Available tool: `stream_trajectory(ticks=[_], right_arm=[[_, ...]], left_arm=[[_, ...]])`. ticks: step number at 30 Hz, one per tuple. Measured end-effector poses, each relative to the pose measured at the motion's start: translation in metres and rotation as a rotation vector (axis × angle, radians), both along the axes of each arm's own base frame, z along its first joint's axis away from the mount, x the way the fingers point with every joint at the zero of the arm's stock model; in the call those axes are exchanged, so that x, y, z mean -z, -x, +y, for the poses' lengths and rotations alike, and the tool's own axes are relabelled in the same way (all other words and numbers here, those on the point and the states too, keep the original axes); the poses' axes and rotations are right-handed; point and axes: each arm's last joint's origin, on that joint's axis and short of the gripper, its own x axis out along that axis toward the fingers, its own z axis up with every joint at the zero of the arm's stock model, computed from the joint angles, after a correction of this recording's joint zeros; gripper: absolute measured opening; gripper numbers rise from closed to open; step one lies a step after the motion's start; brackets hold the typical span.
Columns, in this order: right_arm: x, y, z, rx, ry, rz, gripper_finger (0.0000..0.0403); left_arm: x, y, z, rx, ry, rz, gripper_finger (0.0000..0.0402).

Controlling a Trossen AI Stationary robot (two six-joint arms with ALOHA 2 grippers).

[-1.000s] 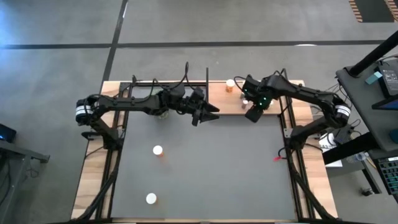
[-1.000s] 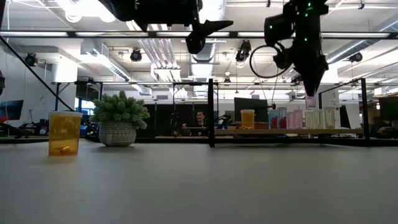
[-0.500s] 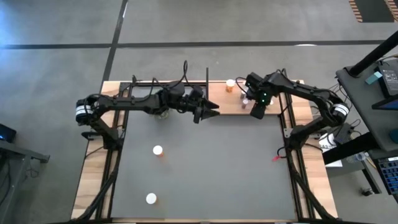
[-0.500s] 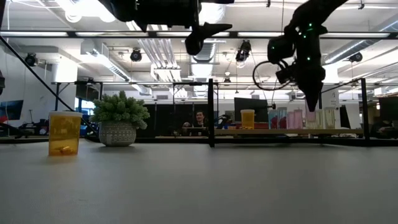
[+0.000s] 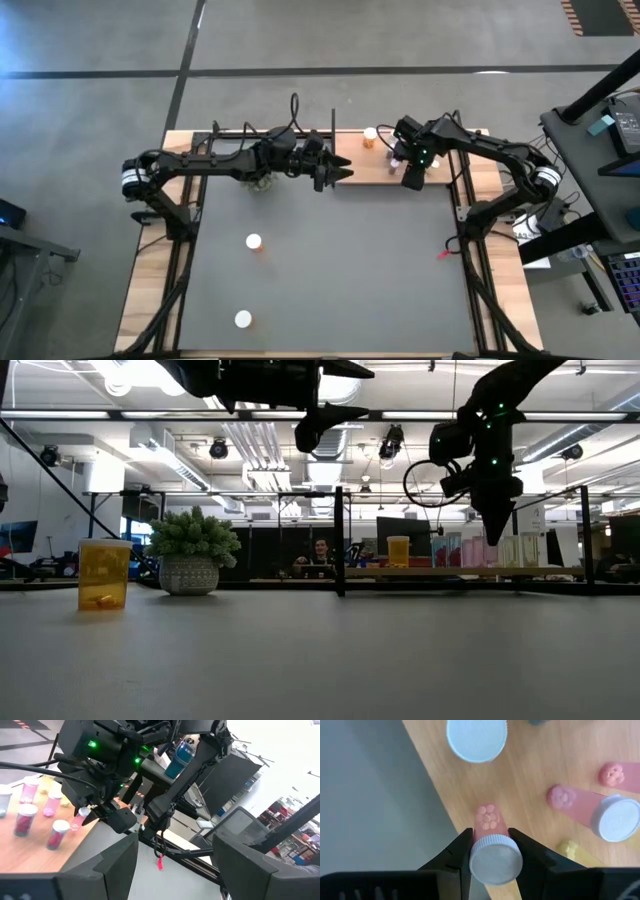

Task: Pick and place medicine bottles onto shelf by color
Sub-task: Put the pink pill bottle on the shelf aligned with the other pink pill bottles

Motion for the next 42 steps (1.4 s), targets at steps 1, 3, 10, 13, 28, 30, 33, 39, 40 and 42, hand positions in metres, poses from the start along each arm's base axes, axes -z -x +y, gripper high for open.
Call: stream_trajectory(ticks=[1,3,10,13,28,30,33,39,40,42], right_arm=[[0.0003,0.0,0.0,-0.006,-0.002,0.003,0.0105],[0.0008,-0.0003,-0.0002,-0.01,-0.005,0.005,0.0105],[0.0057,0.0025,0.0001,-0.046,-0.015,0.023,0.0105],[0.0061,0.0027,0.0002,-0.055,-0.015,0.025,0.0105],[0.0089,0.0056,-0.0038,-0.033,-0.004,0.017,0.0105],[0.0089,0.0056,-0.0038,-0.034,-0.004,0.017,0.0105],[0.0089,0.0056,-0.0038,-0.033,-0.004,0.016,0.0105],[0.0088,0.0054,-0.004,-0.029,-0.002,0.014,0.0105],[0.0088,0.0052,-0.0042,-0.025,0.0,0.012,0.0105],[0.0087,0.0048,-0.0046,-0.017,0.003,0.007,0.0105]], left_arm=[[0.0,0.0001,0.0003,-0.001,0.0,0.0,0.024],[0.0,0.0002,0.0006,-0.002,0.0,0.0,0.024],[0.0,0.0005,0.0021,-0.005,-0.001,0.0,0.024],[0.0,0.0009,0.0036,-0.01,-0.001,0.0,0.024],[-0.0001,0.0017,0.0068,-0.019,-0.001,0.0,0.024],[-0.0003,0.0018,0.0069,-0.019,-0.001,-0.001,0.024],[-0.0002,0.0018,0.0072,-0.02,-0.001,-0.001,0.024],[-0.0002,0.0019,0.0073,-0.02,-0.001,0.0,0.024],[-0.0001,0.0018,0.0073,-0.021,0.0,0.0,0.024],[-0.0001,0.0019,0.0073,-0.021,0.0,0.0,0.024]])
